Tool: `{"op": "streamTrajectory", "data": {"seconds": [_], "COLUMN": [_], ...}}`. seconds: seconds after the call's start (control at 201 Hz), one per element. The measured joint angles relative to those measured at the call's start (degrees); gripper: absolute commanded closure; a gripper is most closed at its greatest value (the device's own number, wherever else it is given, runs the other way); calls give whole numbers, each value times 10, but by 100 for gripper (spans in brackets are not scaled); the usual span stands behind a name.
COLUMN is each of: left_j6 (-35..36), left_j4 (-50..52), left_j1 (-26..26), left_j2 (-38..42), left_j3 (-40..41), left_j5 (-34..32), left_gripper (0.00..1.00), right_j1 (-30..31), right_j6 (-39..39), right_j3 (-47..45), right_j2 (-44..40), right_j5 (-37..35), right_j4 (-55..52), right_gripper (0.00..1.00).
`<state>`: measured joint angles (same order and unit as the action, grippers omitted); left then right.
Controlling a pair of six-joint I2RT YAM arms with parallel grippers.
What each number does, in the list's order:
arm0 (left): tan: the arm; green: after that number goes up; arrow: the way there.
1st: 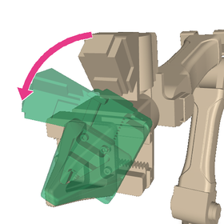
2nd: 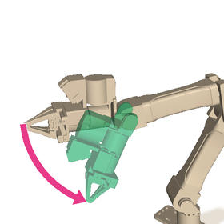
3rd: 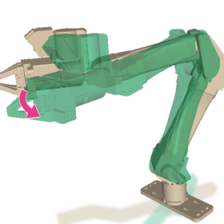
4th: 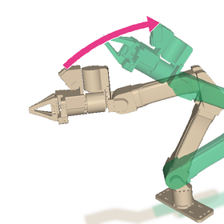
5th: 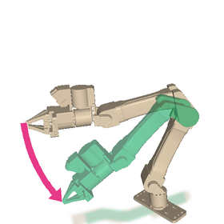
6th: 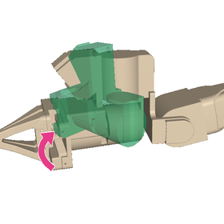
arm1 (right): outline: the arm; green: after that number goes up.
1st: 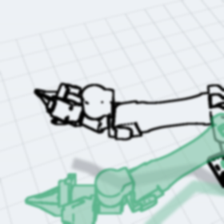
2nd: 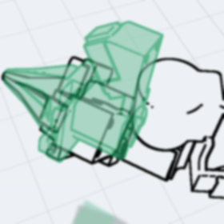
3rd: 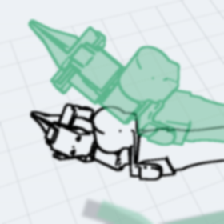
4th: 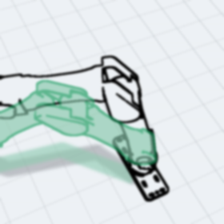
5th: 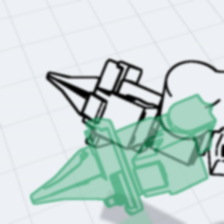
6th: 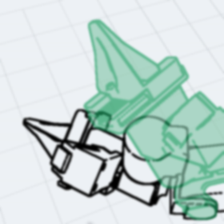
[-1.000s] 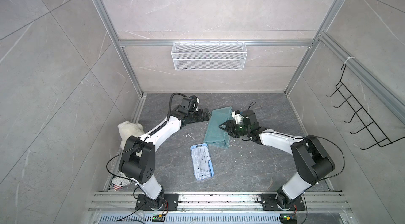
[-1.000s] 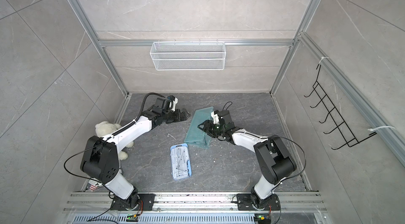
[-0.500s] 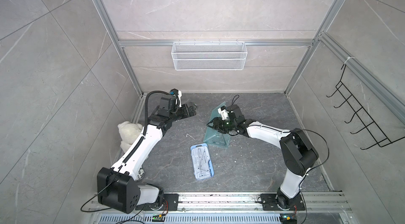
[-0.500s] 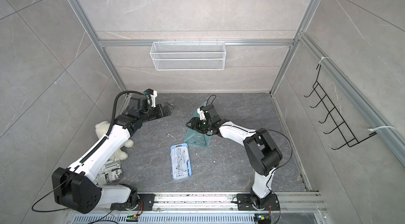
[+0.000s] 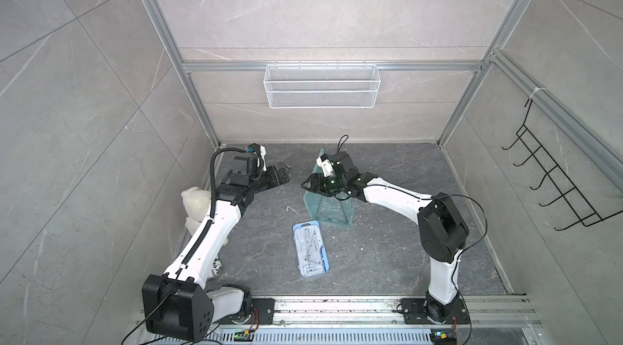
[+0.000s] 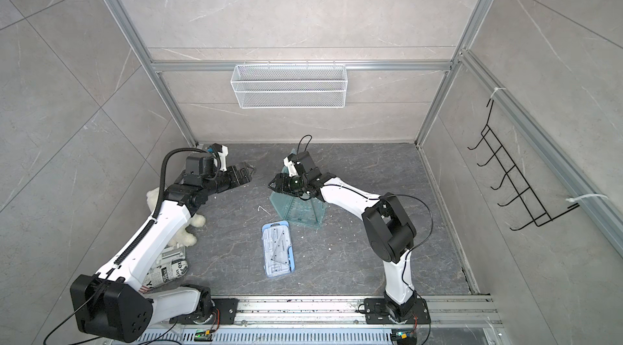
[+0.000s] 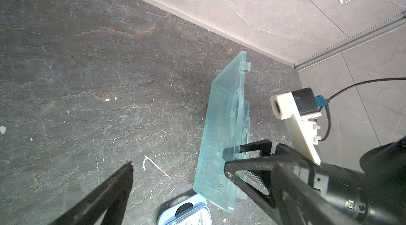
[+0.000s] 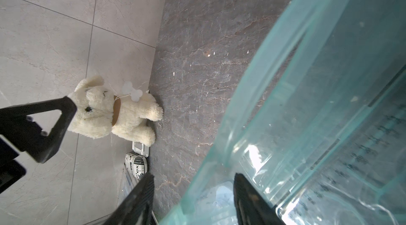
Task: Open the ruler set and take out the ruler
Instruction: Open the ruler set box at the center of the board.
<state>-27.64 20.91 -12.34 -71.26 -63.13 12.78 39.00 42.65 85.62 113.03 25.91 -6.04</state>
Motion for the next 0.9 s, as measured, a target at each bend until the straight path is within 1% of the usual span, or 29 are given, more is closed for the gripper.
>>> {"op": "streamTrajectory", "data": {"seconds": [0.279,0.612,0.776,0.896], "left_j6": [5,12,38,65], "left_j4": [7,10,38,52], "left_j1": [5,5,5,-1], "left_j2": [5,4,-8,-26], "left_j3": [0,0,-23,-51], "left_j5": [14,30,56,75], "left_gripper": [1,0,0,0], "right_j1": [0,0,-3,-9], "right_j6": [-18,-61,-92,-130], "right_j3": [4,3,-10,-28], "right_j2": [8,-1,-43,-100], "right_j5": [5,55,44,-2], "right_j4": [-5,19,6,-39], "right_gripper": [37,31,32,34]}}
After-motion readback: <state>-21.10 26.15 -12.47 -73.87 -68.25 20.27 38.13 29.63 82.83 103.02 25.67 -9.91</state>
